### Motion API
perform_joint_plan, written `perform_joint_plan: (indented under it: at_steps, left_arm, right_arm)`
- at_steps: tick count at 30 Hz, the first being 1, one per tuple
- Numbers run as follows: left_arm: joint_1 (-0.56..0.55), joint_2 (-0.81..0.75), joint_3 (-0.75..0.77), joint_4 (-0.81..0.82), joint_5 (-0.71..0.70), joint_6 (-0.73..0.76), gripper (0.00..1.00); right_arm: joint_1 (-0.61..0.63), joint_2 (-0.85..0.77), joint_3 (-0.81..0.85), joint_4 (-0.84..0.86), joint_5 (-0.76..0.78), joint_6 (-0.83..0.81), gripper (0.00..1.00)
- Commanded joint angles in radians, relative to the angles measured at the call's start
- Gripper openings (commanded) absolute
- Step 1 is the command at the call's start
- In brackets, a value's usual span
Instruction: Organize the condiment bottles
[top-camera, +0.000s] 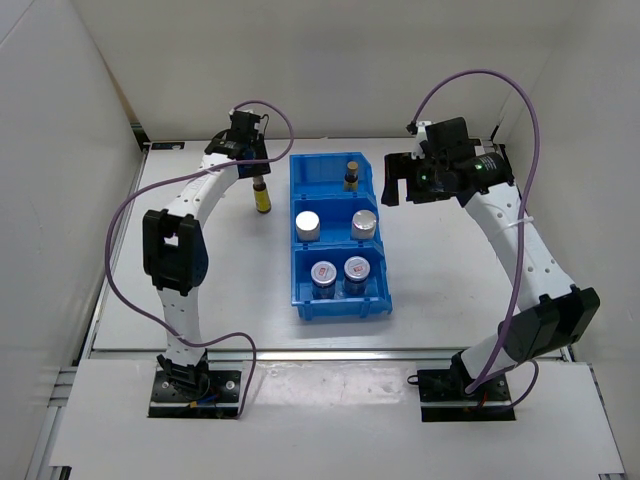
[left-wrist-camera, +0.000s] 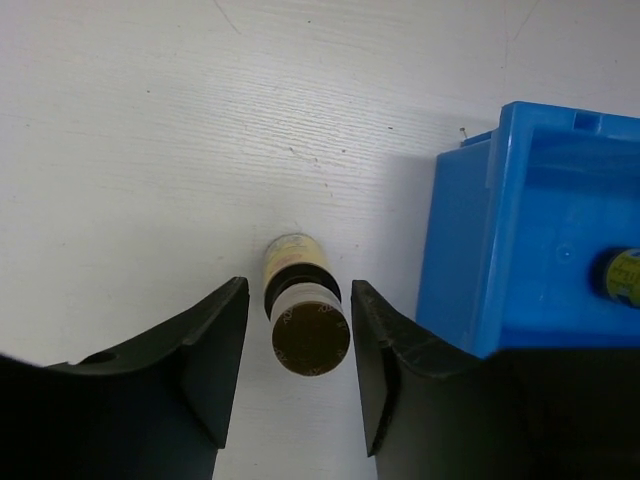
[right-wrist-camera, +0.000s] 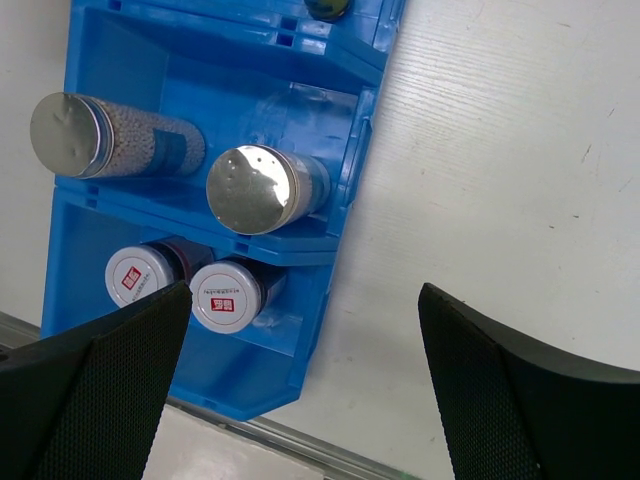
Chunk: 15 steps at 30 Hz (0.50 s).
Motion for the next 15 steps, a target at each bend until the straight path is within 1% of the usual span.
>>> perform_joint_plan:
  at_steps: [1, 2, 3, 5, 6, 9, 14, 15]
  left_arm:
    - [0.0, 0.005, 0.025, 0.01, 0.033, 0.0, 0.55]
    - [0.0, 0.014, 0.025, 0.01, 0.042, 0.0, 0.53]
    - [0.0, 0.014, 0.025, 0.01, 0.042, 0.0, 0.49]
    - [0.0, 0.014, 0.025, 0.01, 0.065, -0.009, 0.42]
    - [0.0, 0.014, 0.025, 0.01, 0.065, -0.018, 0.35]
    - [0.0, 0.014, 0.025, 0.01, 0.065, -0.019, 0.23]
    - [-0.009, -0.031, 0.059, 0.01, 0.03, -0.038, 0.23]
    - [-0.009, -0.032, 0.068, 0.01, 0.013, -0.038, 0.21]
  right_arm:
    - [-0.004, -0.031, 0.008, 0.005, 0.014, 0.008, 0.97]
    - [-0.004, -0.031, 0.008, 0.005, 0.014, 0.008, 0.97]
    - [-0.004, -0.031, 0.008, 0.005, 0.014, 0.008, 0.97]
    - [-0.004, -0.031, 0.008, 0.005, 0.014, 0.008, 0.97]
    - [-0.004, -0.031, 0.008, 0.005, 0.014, 0.008, 0.97]
    - [-0.004, -0.031, 0.008, -0.004, 0.014, 0.008, 0.97]
    - [-0.004, -0.031, 0.017, -0.004, 0.024, 0.008, 0.97]
    - [-0.004, -0.031, 0.017, -0.004, 0.024, 0.008, 0.97]
